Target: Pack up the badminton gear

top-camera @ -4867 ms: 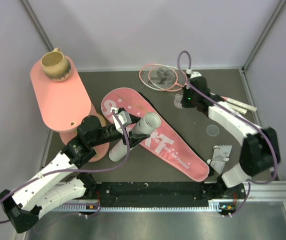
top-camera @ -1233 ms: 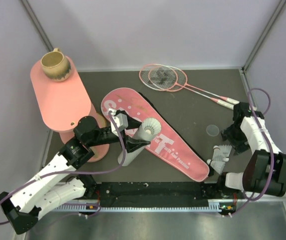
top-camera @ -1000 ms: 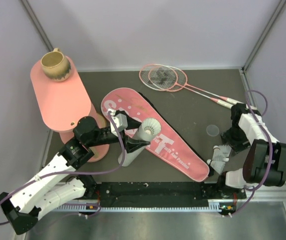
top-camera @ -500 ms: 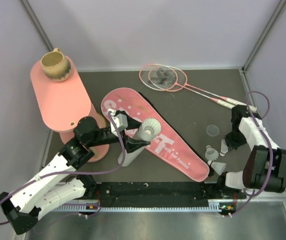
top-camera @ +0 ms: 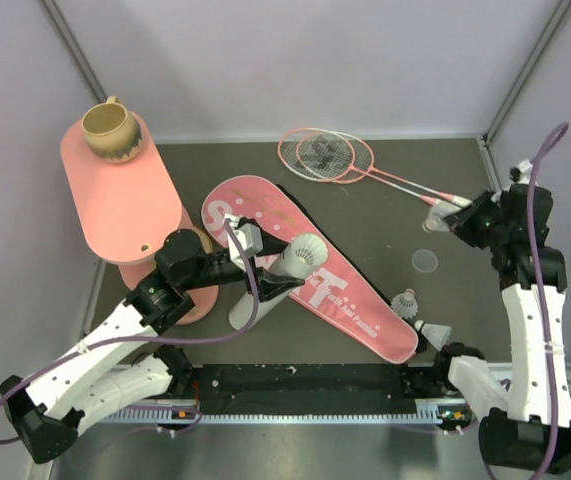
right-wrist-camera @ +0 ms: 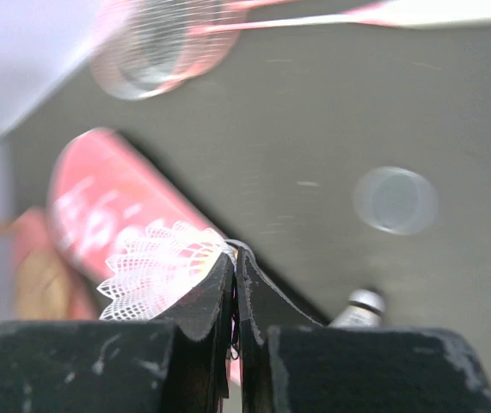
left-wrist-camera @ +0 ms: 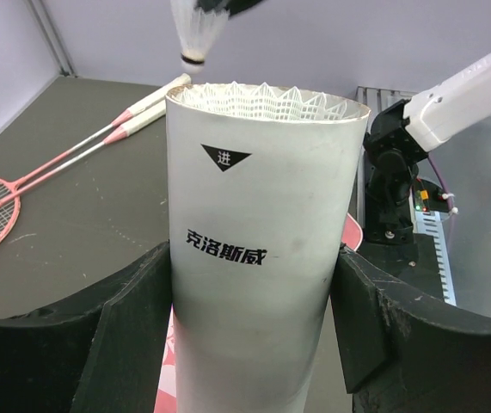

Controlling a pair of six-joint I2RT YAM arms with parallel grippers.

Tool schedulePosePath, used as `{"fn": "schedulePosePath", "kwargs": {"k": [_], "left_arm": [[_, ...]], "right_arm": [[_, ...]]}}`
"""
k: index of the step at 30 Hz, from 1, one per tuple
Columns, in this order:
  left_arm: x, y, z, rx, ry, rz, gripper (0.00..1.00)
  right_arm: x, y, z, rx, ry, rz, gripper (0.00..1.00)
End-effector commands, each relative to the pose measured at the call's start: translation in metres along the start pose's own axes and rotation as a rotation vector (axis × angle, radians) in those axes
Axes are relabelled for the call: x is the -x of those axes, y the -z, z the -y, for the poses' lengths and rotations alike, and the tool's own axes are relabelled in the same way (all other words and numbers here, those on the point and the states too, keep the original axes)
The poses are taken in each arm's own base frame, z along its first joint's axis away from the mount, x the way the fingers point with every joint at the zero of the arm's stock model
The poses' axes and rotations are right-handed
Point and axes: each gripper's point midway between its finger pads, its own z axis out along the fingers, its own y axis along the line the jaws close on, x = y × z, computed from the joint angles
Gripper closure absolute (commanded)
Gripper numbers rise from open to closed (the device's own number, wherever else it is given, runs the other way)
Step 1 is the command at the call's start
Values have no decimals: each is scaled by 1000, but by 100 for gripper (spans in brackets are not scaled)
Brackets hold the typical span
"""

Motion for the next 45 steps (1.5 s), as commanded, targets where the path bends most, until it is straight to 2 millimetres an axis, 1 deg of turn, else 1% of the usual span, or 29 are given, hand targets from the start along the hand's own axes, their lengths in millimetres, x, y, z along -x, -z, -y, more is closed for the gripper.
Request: {"fn": "schedulePosePath", "kwargs": {"k": [1,2,3,4,5,6,8,9,11,13,15,17,19,20,22,23,25,26,28,30,31,32,34,35,37,38,40,41,45], "left_arm": [[13,-7,-10,23,-35,30,96],[17,-9,-10,20,-28,29,96],[16,-11,-11,15,-14,19,96],[17,-12,-9,6,-4,18,96],[18,-13,-10,7,-5,20,96],[21,-15,-12,10,-5,22,96],[22,-18,-15,18,0,12,96],[22,-19,-17,21,4,8,96],[26,-21,-19,24,6,5,96],[26,-22,-19,21,6,-1,96],[26,-23,-20,18,0,-6,96],[24,-24,-22,19,-17,-12,96],[25,-24,-21,9,-38,-15,96],[25,-24,-20,2,-47,-14,96],[21,-23,-19,-5,-56,-18,96],[17,-20,-17,-3,-56,-20,96],[14,-18,-14,-14,-71,-19,96],[11,-16,-12,-17,-80,-15,96],[9,-15,-11,-22,-84,-13,96],[11,-14,-9,-26,-93,-4,96],[12,-13,-8,-30,-92,-1,96],[15,-12,-7,-33,-95,5,97],[15,-10,-5,-34,-95,10,96],[11,-9,-5,-28,-92,9,96],[9,-8,-4,-31,-90,5,96],[12,-7,-3,-31,-97,10,96],[13,-6,-3,-21,-103,15,96],[14,-5,-4,-18,-107,19,96],[12,-5,-4,-14,-105,15,97]], "right_arm": [[-8,86,-149,778,324,-65,100],[-21,107,-168,893,362,-126,100],[-20,125,-184,958,391,-135,100],[-25,136,-193,1000,413,-149,100],[-38,154,-205,1071,447,-182,100],[-37,169,-213,1114,463,-168,100],[-44,189,-222,1182,464,-204,100],[-43,200,-226,1220,471,-198,100],[-48,211,-229,1254,474,-213,100],[-53,211,-229,1262,466,-238,100],[-64,211,-230,1278,471,-283,100],[-71,205,-233,1274,476,-302,100],[-82,208,-237,1292,486,-327,100],[-83,200,-240,1265,490,-312,100],[-94,195,-243,1246,504,-331,100],[-98,185,-245,1211,505,-334,100],[-106,179,-245,1186,521,-338,100],[-107,170,-245,1149,531,-315,100],[-115,163,-245,1120,545,-329,100],[-118,155,-246,1088,562,-326,97],[-120,152,-246,1078,571,-325,96],[-122,149,-245,1061,585,-316,91],[-127,145,-243,1041,596,-330,88],[-130,142,-242,1029,602,-327,85],[-130,140,-238,1017,610,-315,76],[-134,134,-234,1000,619,-318,68],[-137,132,-231,998,627,-329,62],[-145,132,-231,1012,636,-361,59],[-164,131,-233,1025,671,-405,53]]}}
